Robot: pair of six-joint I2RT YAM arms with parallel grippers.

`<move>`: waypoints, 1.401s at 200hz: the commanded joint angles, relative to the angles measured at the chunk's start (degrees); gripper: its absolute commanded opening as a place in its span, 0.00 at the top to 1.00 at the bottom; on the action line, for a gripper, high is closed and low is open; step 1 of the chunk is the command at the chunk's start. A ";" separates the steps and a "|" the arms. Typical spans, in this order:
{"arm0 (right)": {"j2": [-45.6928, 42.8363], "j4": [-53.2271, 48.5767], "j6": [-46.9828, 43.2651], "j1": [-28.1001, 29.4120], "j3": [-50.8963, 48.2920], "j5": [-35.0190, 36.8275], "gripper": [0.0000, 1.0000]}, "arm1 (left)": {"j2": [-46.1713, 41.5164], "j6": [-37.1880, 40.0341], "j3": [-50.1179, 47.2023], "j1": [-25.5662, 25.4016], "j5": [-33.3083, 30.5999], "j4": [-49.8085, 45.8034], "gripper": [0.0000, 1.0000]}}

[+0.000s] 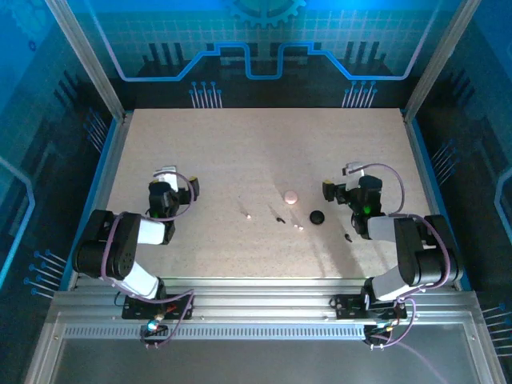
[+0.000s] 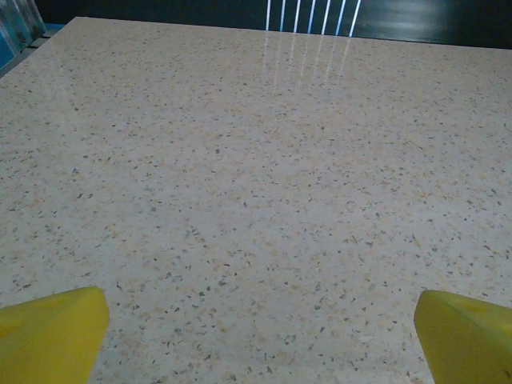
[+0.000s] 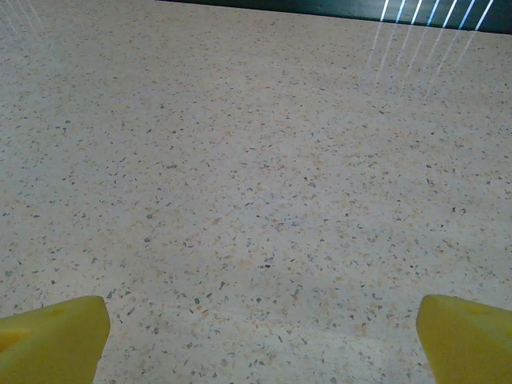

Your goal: Insert the wireless bluetooth earbuds into the charging case

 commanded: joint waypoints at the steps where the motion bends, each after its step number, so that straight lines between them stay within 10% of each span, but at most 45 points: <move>1: 0.16 0.68 -0.60 -0.25 1.02 -0.50 0.00 | -0.79 0.95 1.39 0.55 2.38 -0.40 0.01; 187: 0.03 0.71 -0.52 -0.52 1.12 -0.77 0.00 | -0.86 1.22 1.26 0.55 2.83 -0.36 0.01; 223: -6.24 -20.47 0.71 -0.52 10.04 -0.18 0.00 | -7.24 1.97 1.56 -0.43 1.89 -5.78 0.02; 280: -9.36 -69.89 10.98 0.24 33.02 -1.97 0.00 | -18.51 -2.63 19.04 -6.19 2.21 -48.94 0.13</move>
